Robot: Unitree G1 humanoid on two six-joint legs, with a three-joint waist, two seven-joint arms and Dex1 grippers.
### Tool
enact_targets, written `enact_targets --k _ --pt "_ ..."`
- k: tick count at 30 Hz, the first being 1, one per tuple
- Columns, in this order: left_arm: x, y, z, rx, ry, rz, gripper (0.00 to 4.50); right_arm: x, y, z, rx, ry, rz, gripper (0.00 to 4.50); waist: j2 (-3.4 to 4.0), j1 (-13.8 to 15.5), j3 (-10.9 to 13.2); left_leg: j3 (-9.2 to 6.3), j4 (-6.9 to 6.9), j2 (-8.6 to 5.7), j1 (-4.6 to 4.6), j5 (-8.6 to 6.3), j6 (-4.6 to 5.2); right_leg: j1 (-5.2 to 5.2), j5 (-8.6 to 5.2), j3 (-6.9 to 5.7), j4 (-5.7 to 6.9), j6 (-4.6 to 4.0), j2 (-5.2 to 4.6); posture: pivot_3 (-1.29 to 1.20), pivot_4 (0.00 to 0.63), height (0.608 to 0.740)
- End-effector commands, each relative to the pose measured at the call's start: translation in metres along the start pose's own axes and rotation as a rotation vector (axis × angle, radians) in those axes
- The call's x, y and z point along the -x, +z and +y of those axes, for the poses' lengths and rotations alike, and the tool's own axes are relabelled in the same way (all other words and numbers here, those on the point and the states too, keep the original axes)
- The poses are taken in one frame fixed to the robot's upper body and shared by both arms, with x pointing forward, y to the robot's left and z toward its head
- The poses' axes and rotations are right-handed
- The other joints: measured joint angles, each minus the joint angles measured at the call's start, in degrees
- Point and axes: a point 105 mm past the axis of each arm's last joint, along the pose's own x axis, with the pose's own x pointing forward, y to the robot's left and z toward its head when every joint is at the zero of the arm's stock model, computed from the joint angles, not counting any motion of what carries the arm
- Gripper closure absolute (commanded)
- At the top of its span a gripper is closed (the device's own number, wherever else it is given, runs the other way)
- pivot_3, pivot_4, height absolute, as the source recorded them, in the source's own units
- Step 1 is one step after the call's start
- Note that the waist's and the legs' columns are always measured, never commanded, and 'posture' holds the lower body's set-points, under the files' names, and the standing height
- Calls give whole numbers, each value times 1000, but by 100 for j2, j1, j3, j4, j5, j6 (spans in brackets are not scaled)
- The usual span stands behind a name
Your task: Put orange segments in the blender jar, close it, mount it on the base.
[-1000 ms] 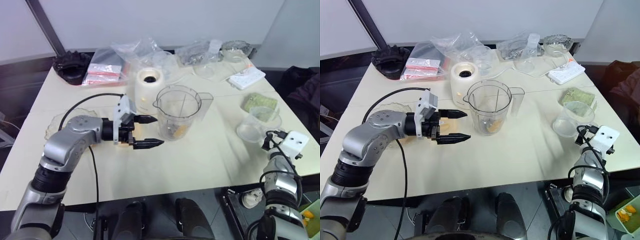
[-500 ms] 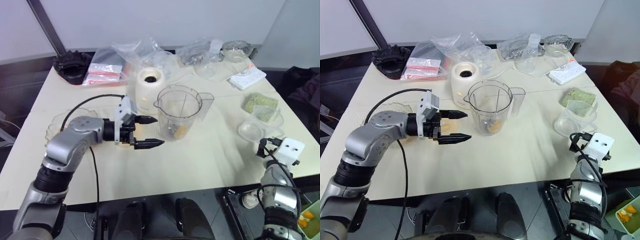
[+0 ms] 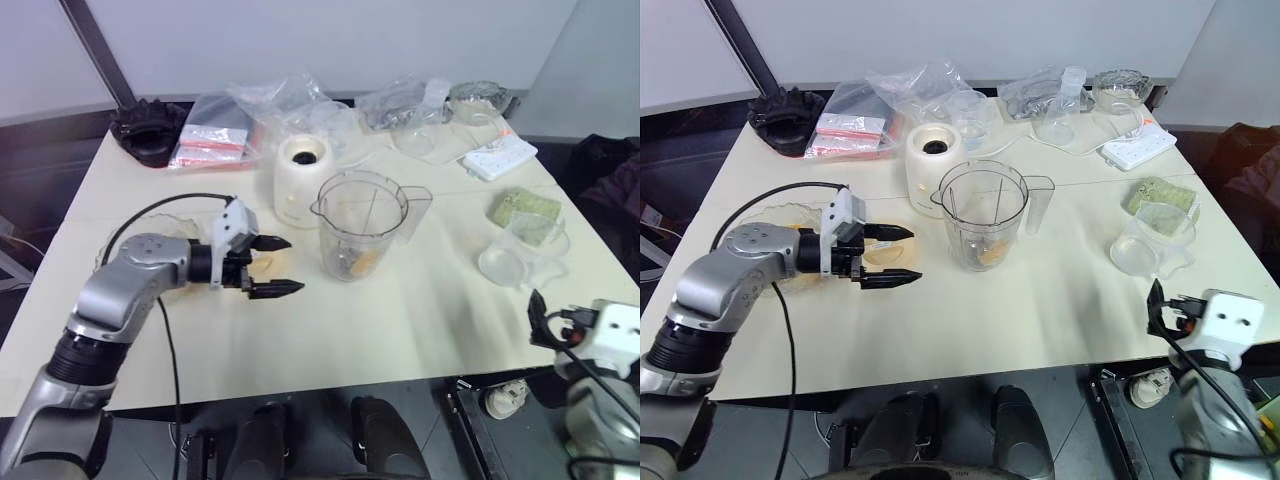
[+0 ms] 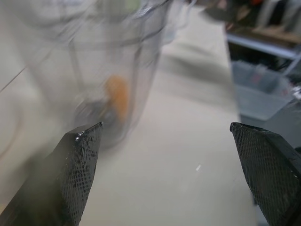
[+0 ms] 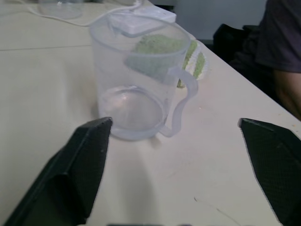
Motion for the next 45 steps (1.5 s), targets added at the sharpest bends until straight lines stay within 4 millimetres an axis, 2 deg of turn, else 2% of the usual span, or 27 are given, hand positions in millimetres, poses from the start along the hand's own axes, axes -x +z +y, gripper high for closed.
enact_targets --k 1,3,7,11,18,25,28,31,37,38,43,45 --pt "14 10 30 -127 93 53 0 24 33 15 -23 262 -38 49 4 68 0 -1 -1 2 -8 0 0 -1 1 -1 -14 -1 1 0 150 740" --pt "15 -1 49 -191 118 175 0 37 36 25 -44 422 17 49 0 135 -2 -8 -1 9 -22 0 0 -5 1 -12 -29 -2 7 0 150 740" --pt "11 -14 83 -354 139 352 0 47 46 31 -91 561 74 49 -2 246 -4 -13 -2 6 -52 -6 9 -11 4 -29 -61 -5 5 0 150 740" --pt "-3 -18 102 -448 100 461 0 49 65 47 -95 697 67 49 -28 266 7 -9 2 -16 -77 -18 28 -19 17 -29 -81 -23 -14 0 150 740" --pt "-29 -29 111 -472 38 557 0 47 79 85 -58 856 50 49 -53 262 14 -7 17 -20 -84 -22 37 -18 30 -29 -83 7 -18 0 150 740" --pt "-34 -40 110 -440 17 603 0 48 93 97 -66 876 9 49 -56 262 15 -11 19 -16 -84 -22 38 -19 46 -29 -79 39 -10 0 150 740" --pt "-35 -53 109 -408 16 641 0 50 103 98 -71 890 -25 49 -57 267 15 -13 34 -17 -92 -22 38 -18 52 -29 -79 49 -11 0 150 740" --pt "-40 -62 104 -377 4 639 856 50 102 98 -71 884 -24 0 -61 266 12 -12 47 -18 -92 -23 39 -10 55 -29 -80 53 -15 0 150 740" --pt "-44 -76 100 -349 -1 663 3982 47 95 97 -62 867 -9 0 -60 263 7 -10 86 -17 -99 -31 53 -4 59 -27 -74 49 -17 0 150 740" --pt "-44 -78 100 -349 -3 668 4266 46 95 97 -61 865 -10 0 -60 262 6 -11 90 -17 -96 -31 53 2 61 -28 -74 48 -18 0 150 740" --pt "-42 -71 101 -371 -11 655 4246 42 93 96 -59 850 -13 0 -60 252 5 -7 95 -15 -77 -31 53 19 68 -28 -74 45 -23 0 150 740" --pt "-41 -52 103 -389 -18 600 4246 40 92 97 -60 847 -13 0 -61 251 6 -7 94 -14 -77 -31 53 18 70 -28 -74 42 -23 0 150 740"
